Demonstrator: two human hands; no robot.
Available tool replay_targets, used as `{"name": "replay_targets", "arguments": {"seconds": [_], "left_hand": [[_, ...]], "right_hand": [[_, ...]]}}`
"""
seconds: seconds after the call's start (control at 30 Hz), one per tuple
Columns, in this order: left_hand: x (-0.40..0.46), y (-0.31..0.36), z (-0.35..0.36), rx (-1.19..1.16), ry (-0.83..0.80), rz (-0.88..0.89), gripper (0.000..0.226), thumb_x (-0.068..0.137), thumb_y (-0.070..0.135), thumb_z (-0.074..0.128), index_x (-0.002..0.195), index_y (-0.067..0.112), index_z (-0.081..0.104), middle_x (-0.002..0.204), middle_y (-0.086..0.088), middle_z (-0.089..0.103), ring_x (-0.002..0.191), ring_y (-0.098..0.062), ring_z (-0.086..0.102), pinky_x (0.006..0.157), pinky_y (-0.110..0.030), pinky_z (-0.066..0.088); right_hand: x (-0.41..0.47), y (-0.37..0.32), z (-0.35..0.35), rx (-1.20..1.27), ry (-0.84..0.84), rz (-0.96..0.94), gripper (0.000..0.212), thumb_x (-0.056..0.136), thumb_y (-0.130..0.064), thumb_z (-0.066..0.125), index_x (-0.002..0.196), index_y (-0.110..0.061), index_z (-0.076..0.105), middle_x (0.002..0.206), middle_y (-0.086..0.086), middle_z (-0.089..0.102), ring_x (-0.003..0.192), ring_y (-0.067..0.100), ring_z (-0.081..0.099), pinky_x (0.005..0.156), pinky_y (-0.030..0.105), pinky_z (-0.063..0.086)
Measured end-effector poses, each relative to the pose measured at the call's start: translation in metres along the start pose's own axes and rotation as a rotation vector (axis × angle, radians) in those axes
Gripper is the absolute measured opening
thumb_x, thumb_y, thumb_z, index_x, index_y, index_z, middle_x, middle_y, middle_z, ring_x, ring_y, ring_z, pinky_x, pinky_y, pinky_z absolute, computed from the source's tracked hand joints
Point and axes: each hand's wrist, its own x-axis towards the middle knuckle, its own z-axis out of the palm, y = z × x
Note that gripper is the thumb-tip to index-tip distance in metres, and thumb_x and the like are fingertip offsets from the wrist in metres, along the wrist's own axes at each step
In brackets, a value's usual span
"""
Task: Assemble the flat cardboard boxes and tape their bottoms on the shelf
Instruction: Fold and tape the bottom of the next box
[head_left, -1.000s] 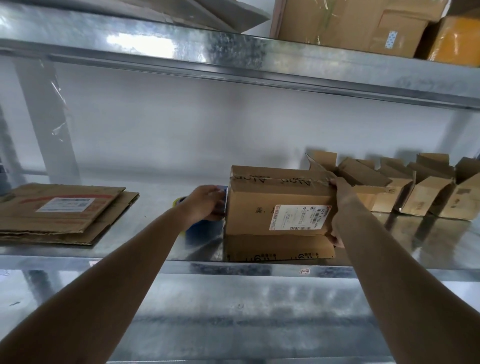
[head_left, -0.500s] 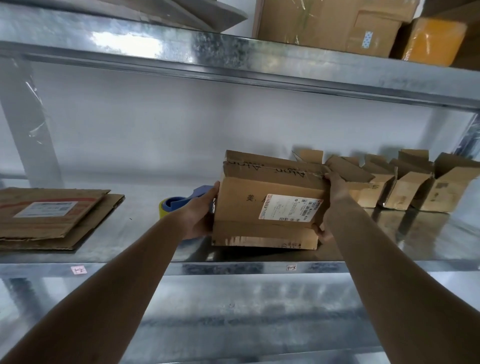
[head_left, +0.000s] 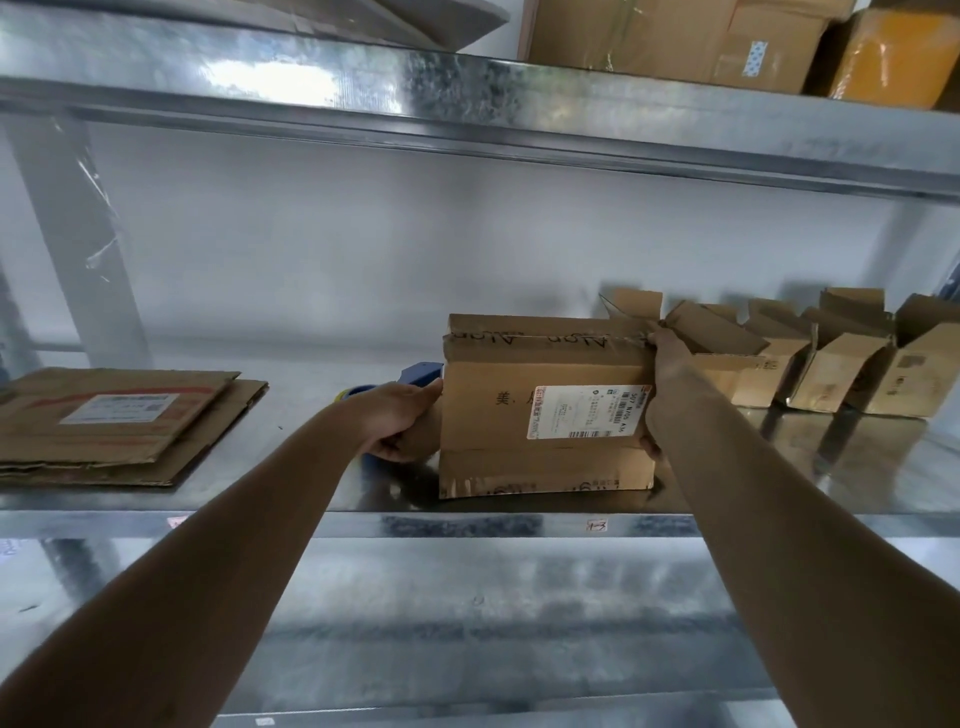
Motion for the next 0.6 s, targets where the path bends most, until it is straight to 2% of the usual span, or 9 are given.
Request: {"name": "replay_targets", "arguments": {"seconds": [0.1, 0.17, 0.27, 0.33, 0.4, 0.47, 0.5, 0.57, 0.6], "left_hand": [[-0.004, 0.003, -0.002, 0.048, 0.003, -0.007, 0.053, 0.102, 0.059, 0.05, 0.128, 0.014, 0.061, 0.102, -0.012, 0.066, 0.082, -0.022, 0.065, 0.062, -0.031, 0.06], [-0.005, 0.002, -0.008, 0.006, -0.04, -0.032, 0.065, 0.097, 0.067, 0.055, 0.13, 0.011, 0.062, 0.102, -0.014, 0.068, 0.084, -0.026, 0.067, 0.068, -0.034, 0.06], [-0.007, -0.002, -0.017, -0.146, -0.114, -0.083, 0.112, 0.056, 0.101, 0.061, 0.123, 0.011, 0.068, 0.108, -0.017, 0.071, 0.092, -0.033, 0.067, 0.076, -0.043, 0.06], [-0.011, -0.002, -0.019, -0.189, -0.126, -0.103, 0.129, 0.036, 0.107, 0.061, 0.122, 0.01, 0.069, 0.116, -0.019, 0.072, 0.099, -0.036, 0.066, 0.083, -0.046, 0.059], [-0.013, -0.001, -0.021, -0.205, -0.157, -0.118, 0.138, 0.032, 0.108, 0.06, 0.125, 0.007, 0.068, 0.11, -0.015, 0.071, 0.096, -0.033, 0.062, 0.085, -0.041, 0.055], [-0.013, 0.002, -0.023, -0.183, -0.196, -0.127, 0.14, 0.034, 0.11, 0.053, 0.123, 0.002, 0.067, 0.098, -0.012, 0.061, 0.09, -0.028, 0.053, 0.08, -0.037, 0.049], [-0.014, 0.004, -0.023, -0.162, -0.202, -0.131, 0.138, 0.036, 0.111, 0.05, 0.118, 0.002, 0.066, 0.097, -0.013, 0.058, 0.089, -0.027, 0.051, 0.079, -0.037, 0.048], [-0.012, 0.005, -0.024, -0.128, -0.193, -0.14, 0.137, 0.039, 0.11, 0.049, 0.121, 0.002, 0.065, 0.104, -0.013, 0.061, 0.094, -0.027, 0.055, 0.08, -0.037, 0.05], [-0.011, 0.005, -0.025, -0.123, -0.181, -0.146, 0.135, 0.041, 0.108, 0.052, 0.125, 0.003, 0.064, 0.112, -0.014, 0.063, 0.1, -0.028, 0.057, 0.082, -0.038, 0.052]], "right_hand": [[-0.005, -0.001, 0.003, -0.025, -0.008, -0.008, 0.067, 0.074, -0.074, 0.066, 0.118, -0.023, 0.061, 0.108, 0.001, 0.072, 0.085, 0.022, 0.064, 0.054, 0.035, 0.037], [-0.004, -0.001, 0.006, -0.022, -0.027, -0.014, 0.062, 0.077, -0.071, 0.066, 0.116, -0.023, 0.063, 0.107, 0.001, 0.072, 0.086, 0.022, 0.065, 0.054, 0.035, 0.036], [-0.005, -0.002, 0.015, 0.001, -0.08, -0.065, 0.056, 0.077, -0.072, 0.068, 0.11, -0.026, 0.066, 0.104, 0.0, 0.071, 0.081, 0.023, 0.065, 0.051, 0.035, 0.037], [-0.004, 0.0, 0.02, -0.008, -0.087, -0.114, 0.06, 0.072, -0.077, 0.069, 0.108, -0.03, 0.066, 0.103, 0.001, 0.07, 0.083, 0.025, 0.065, 0.051, 0.036, 0.038], [0.0, 0.003, 0.023, -0.014, -0.082, -0.148, 0.06, 0.072, -0.077, 0.068, 0.111, -0.031, 0.065, 0.105, 0.003, 0.069, 0.087, 0.026, 0.065, 0.053, 0.034, 0.04], [0.003, 0.001, 0.025, -0.052, -0.086, -0.202, 0.05, 0.085, -0.067, 0.064, 0.117, -0.028, 0.065, 0.106, 0.003, 0.068, 0.083, 0.023, 0.065, 0.052, 0.029, 0.043], [0.004, 0.0, 0.024, -0.1, -0.103, -0.242, 0.043, 0.096, -0.055, 0.059, 0.124, -0.023, 0.064, 0.107, 0.002, 0.066, 0.077, 0.019, 0.061, 0.048, 0.025, 0.042], [0.007, -0.003, 0.024, -0.2, -0.114, -0.315, 0.036, 0.108, -0.032, 0.05, 0.136, -0.01, 0.056, 0.113, 0.005, 0.06, 0.067, 0.013, 0.046, 0.038, 0.02, 0.039], [0.012, -0.003, 0.024, -0.225, -0.136, -0.352, 0.034, 0.11, -0.025, 0.049, 0.138, -0.008, 0.055, 0.122, 0.01, 0.06, 0.065, 0.011, 0.041, 0.038, 0.016, 0.037]]}}
